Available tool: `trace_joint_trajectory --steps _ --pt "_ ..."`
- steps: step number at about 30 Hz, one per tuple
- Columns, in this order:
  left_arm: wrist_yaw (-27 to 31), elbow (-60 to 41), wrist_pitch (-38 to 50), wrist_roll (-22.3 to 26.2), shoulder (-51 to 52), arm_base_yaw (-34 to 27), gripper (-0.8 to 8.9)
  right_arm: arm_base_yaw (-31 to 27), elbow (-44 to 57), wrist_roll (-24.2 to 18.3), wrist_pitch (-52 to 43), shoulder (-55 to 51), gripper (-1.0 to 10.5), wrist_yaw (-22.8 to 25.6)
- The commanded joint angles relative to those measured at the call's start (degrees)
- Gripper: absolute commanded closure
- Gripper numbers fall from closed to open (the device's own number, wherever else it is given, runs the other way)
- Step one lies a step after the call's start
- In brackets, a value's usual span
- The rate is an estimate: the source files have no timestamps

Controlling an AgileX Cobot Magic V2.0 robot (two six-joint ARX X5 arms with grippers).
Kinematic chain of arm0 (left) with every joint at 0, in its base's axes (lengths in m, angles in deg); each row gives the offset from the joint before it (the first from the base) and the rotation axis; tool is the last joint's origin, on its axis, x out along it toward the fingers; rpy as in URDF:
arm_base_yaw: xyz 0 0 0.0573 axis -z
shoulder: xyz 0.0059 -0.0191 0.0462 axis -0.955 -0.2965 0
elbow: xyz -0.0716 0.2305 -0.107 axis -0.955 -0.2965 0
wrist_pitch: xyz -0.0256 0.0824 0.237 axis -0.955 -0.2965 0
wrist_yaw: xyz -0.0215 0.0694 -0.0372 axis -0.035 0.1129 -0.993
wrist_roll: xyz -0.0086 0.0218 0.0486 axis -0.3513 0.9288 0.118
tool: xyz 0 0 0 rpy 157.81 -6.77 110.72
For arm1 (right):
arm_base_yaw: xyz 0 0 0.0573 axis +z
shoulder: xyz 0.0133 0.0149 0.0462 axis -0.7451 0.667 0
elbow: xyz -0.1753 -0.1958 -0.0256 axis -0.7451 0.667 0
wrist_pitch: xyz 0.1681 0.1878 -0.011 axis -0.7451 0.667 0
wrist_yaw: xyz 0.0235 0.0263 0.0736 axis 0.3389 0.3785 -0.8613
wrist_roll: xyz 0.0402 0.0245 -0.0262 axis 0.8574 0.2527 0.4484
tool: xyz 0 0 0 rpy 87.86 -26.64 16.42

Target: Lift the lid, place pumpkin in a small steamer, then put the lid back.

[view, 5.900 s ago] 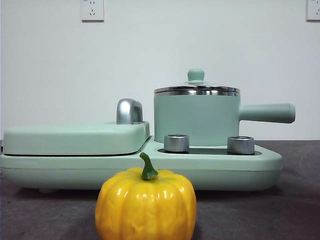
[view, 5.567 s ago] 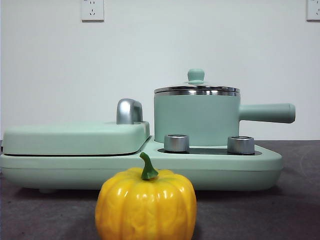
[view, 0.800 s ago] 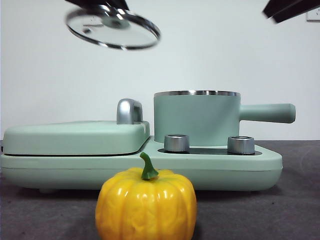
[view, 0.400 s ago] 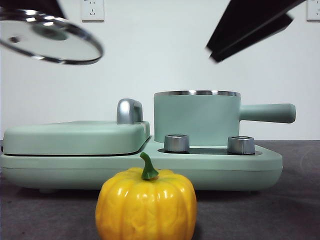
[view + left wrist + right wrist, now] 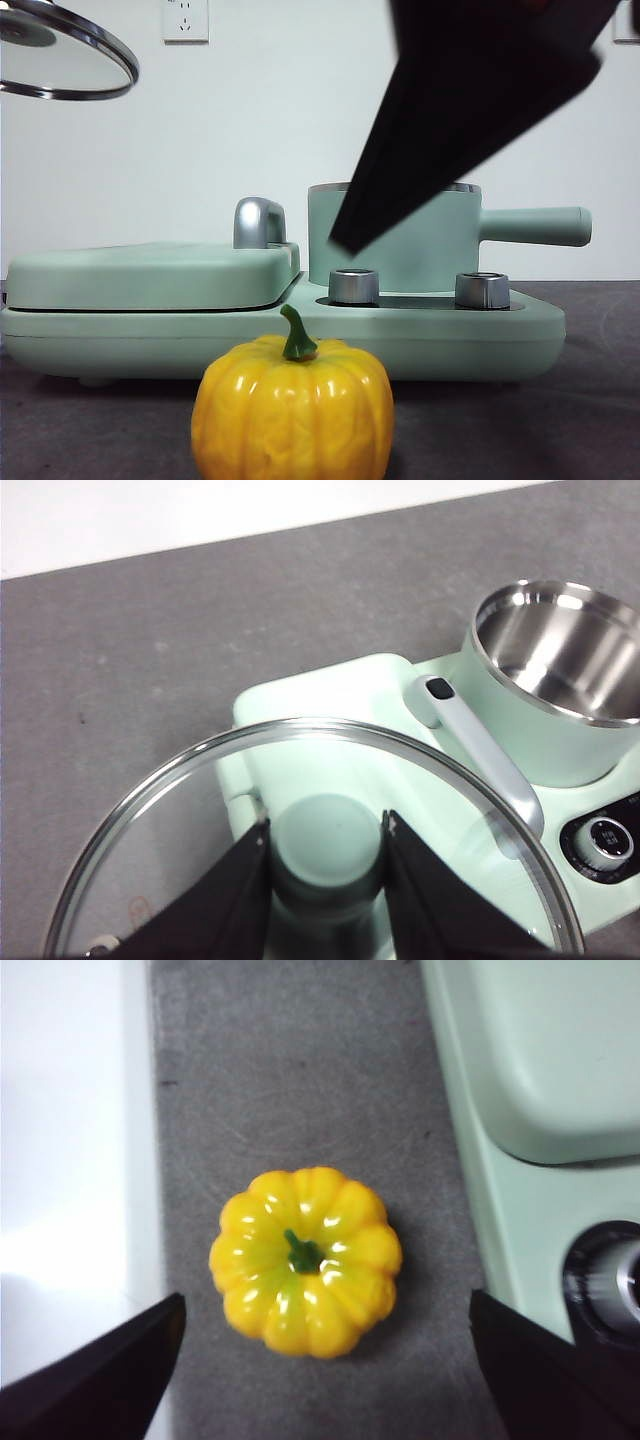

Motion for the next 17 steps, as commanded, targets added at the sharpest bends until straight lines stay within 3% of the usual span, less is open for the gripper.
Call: trace_joint_trajectory --steps 1,14,17 --pt "0.11 0.94 1.46 -0.59 0.55 -0.2 7.98 1.05 -0.96 -0.22 -1.6 3.43 4.8 -0.33" --pt "0.5 0.94 1.44 -0.59 0.74 -1.31 7.98 2.54 -0.96 -0.2 -6.16 15.37 4.8 -0.26" --pt "0.5 0.94 1.44 -0.59 0.74 -1.31 7.98 2.54 -0.98 2.1 -5.57 15.76 5.6 -0.31"
